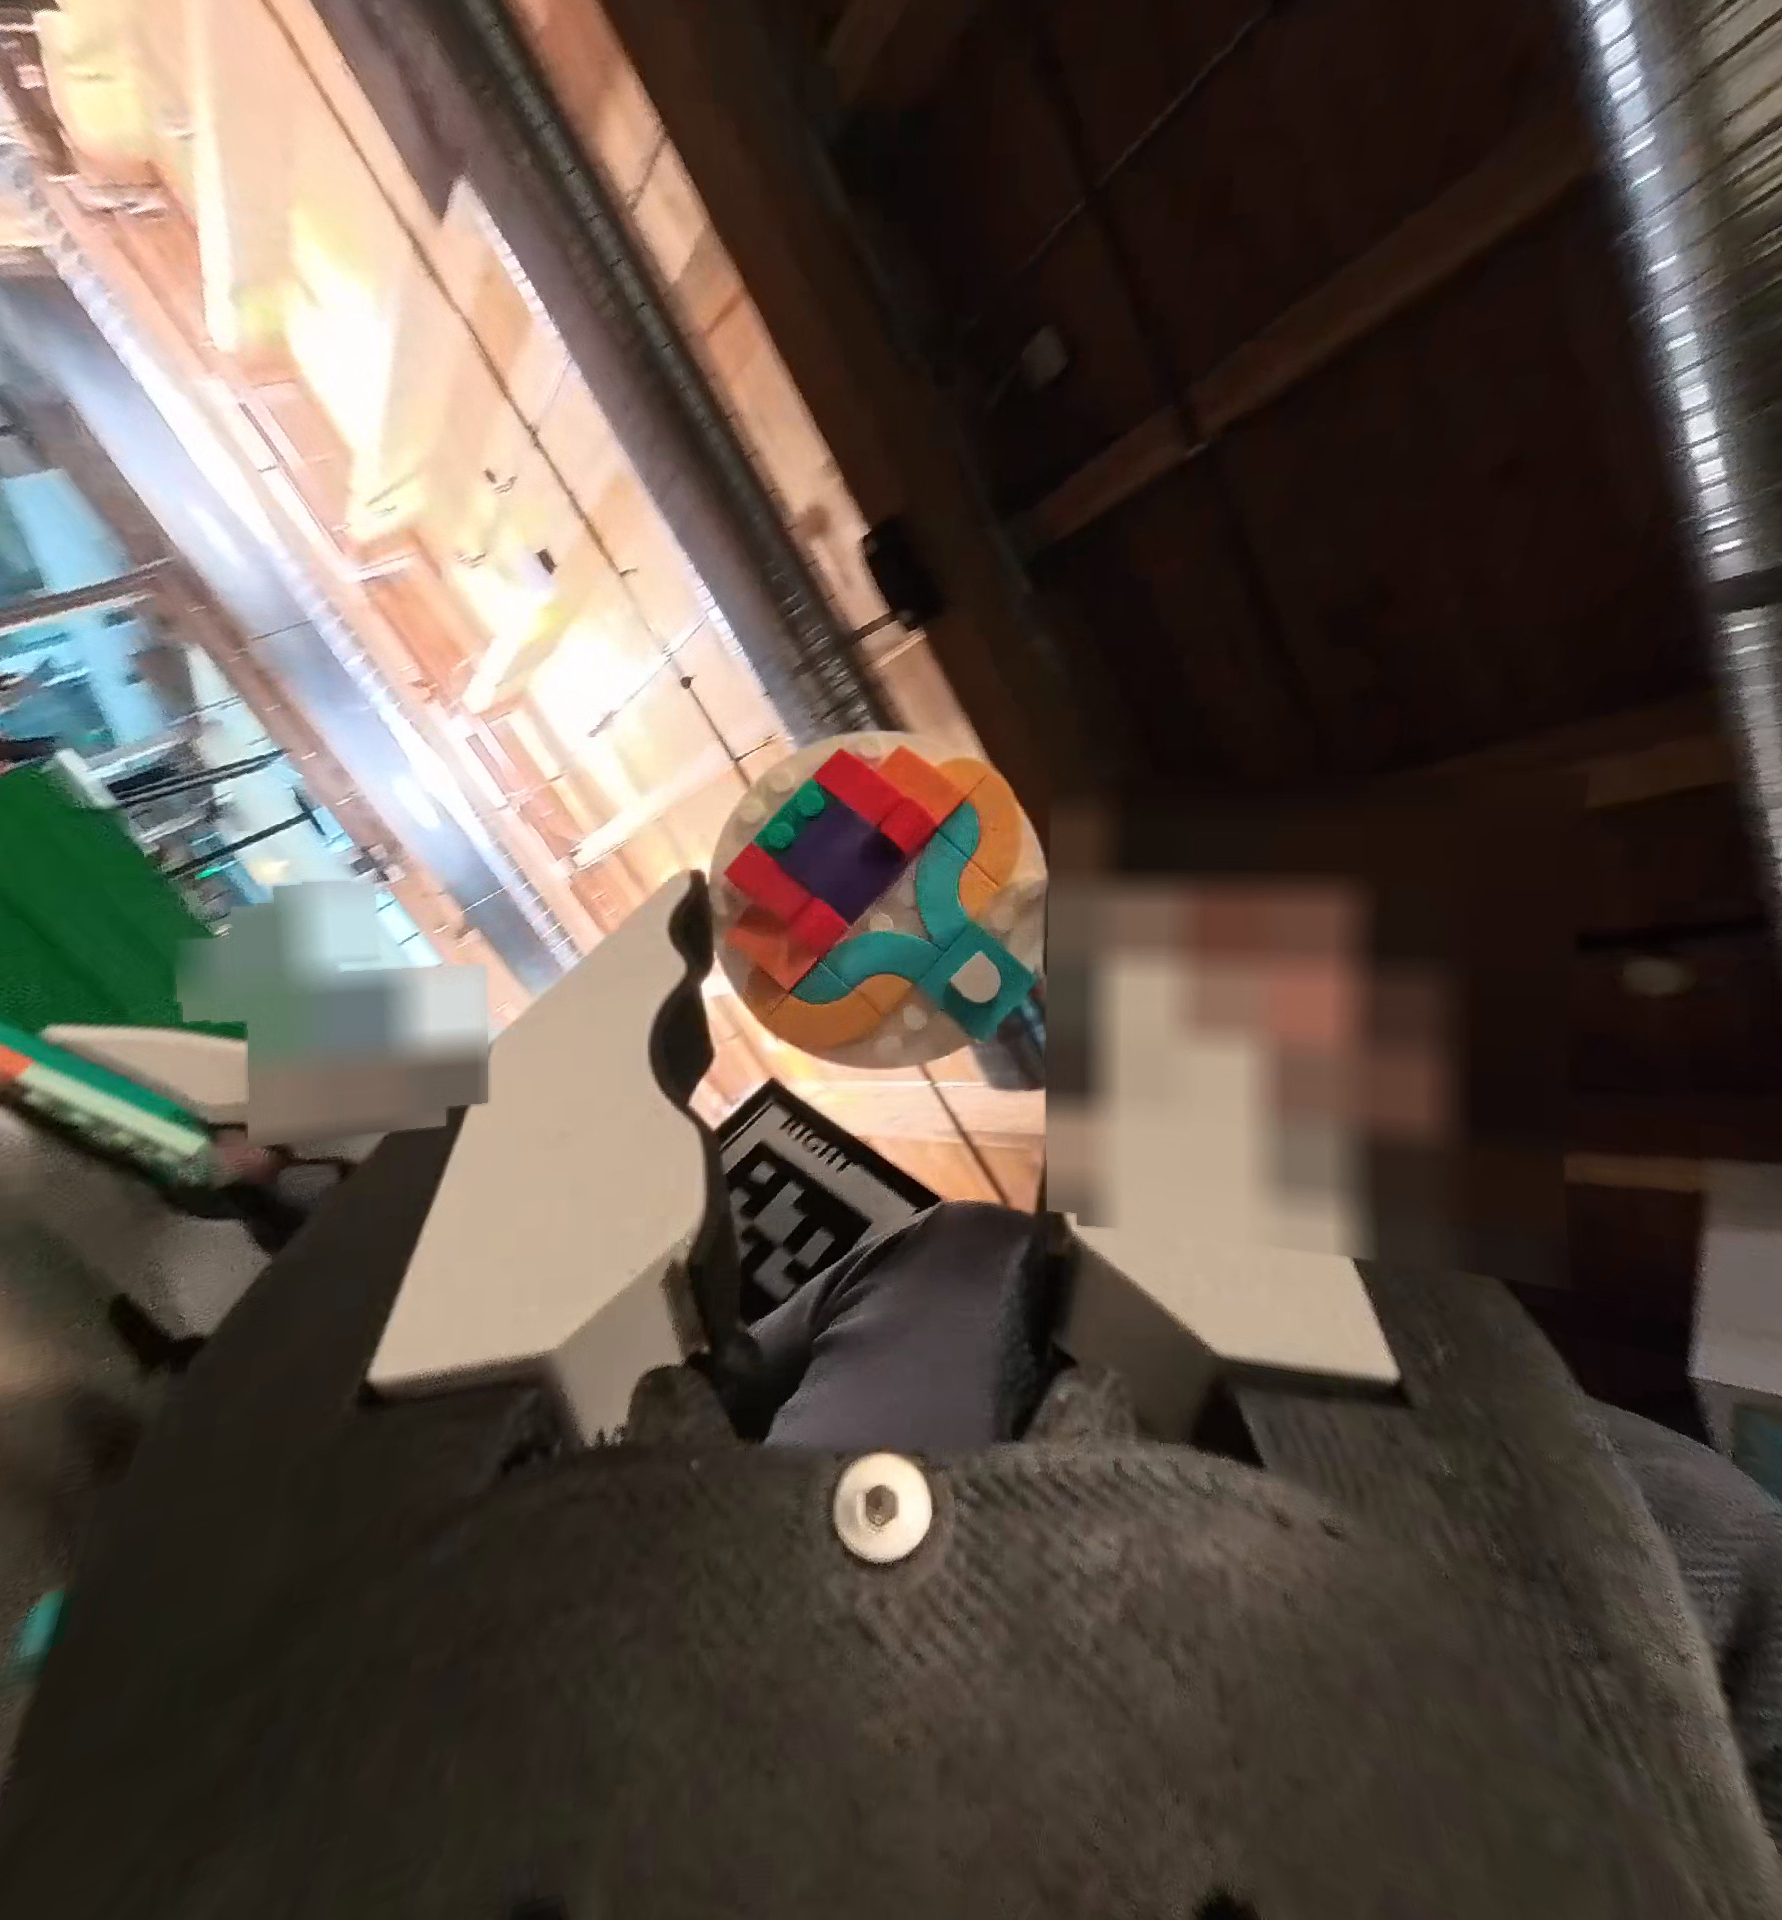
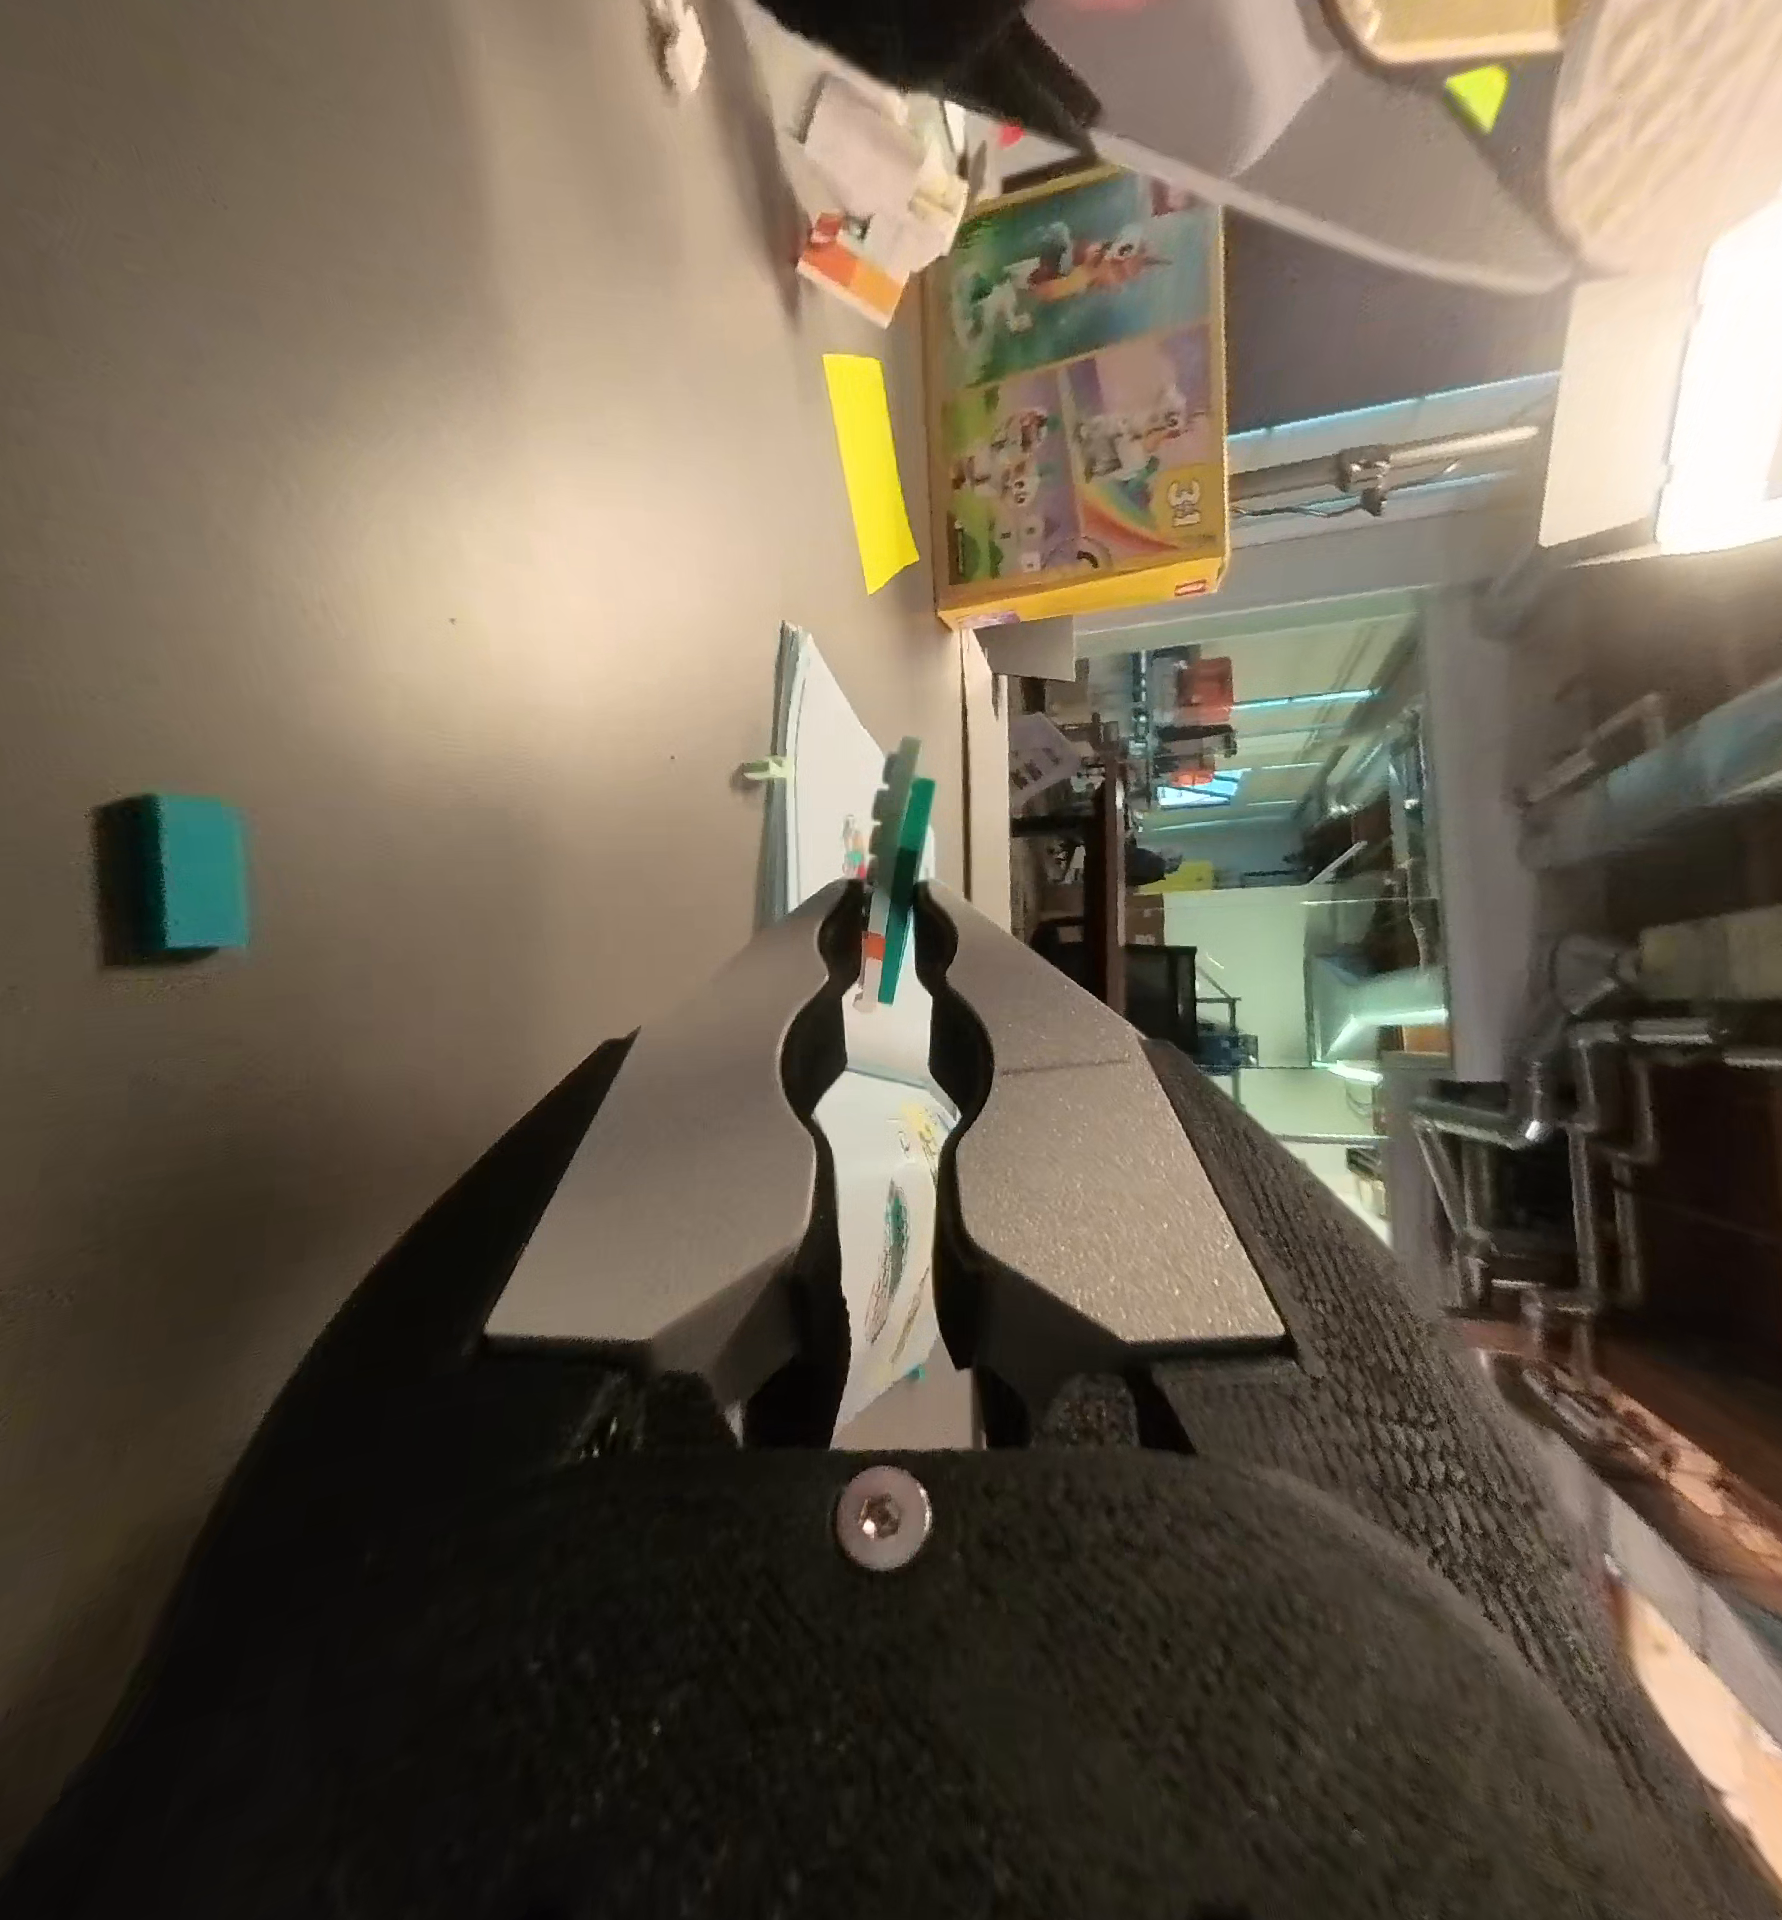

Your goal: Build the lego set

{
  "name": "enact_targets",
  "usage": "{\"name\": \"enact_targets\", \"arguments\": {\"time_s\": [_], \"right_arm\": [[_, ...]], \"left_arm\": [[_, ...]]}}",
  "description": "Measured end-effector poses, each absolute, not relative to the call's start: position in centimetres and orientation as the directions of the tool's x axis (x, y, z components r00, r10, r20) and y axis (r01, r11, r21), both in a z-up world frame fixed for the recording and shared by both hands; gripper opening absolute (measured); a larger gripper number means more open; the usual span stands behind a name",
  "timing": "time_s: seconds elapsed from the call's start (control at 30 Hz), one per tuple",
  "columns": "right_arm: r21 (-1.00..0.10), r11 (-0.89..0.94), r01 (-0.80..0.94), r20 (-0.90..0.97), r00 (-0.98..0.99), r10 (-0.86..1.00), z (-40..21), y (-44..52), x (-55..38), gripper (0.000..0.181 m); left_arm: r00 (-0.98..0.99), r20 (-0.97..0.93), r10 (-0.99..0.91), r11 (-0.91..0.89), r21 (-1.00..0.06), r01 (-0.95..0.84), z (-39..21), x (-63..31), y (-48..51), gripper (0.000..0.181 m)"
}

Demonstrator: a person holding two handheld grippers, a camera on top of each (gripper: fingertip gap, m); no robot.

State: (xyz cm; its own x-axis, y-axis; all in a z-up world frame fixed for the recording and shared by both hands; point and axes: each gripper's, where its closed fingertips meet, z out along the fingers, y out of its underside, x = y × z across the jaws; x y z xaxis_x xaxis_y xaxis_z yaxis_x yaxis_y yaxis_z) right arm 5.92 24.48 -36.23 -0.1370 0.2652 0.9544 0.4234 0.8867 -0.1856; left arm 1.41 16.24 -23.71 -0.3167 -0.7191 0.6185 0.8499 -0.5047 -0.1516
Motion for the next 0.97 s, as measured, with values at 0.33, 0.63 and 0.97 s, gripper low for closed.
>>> {"name": "enact_targets", "arguments": {"time_s": [0.33, 0.63, 0.97], "right_arm": [[-0.243, 0.887, 0.393, 0.943, -0.121, 0.311, -36.1, 24.0, 5.8, 0.007], [-0.239, 0.898, 0.369, 0.946, -0.119, 0.301, -35.9, 23.4, 5.7, 0.007], [-0.256, 0.898, 0.357, 0.943, -0.112, 0.313, -35.9, 23.3, 5.7, 0.007]], "left_arm": [[-0.392, 0.482, -0.784, -0.497, -0.109, 0.861, -21.6, 1.0, 15.3, 0.061], [-0.404, 0.491, -0.772, -0.511, -0.101, 0.854, -22.0, 1.3, 15.4, 0.061], [-0.394, 0.502, -0.770, -0.509, -0.111, 0.854, -22.4, 1.4, 15.5, 0.063]]}}
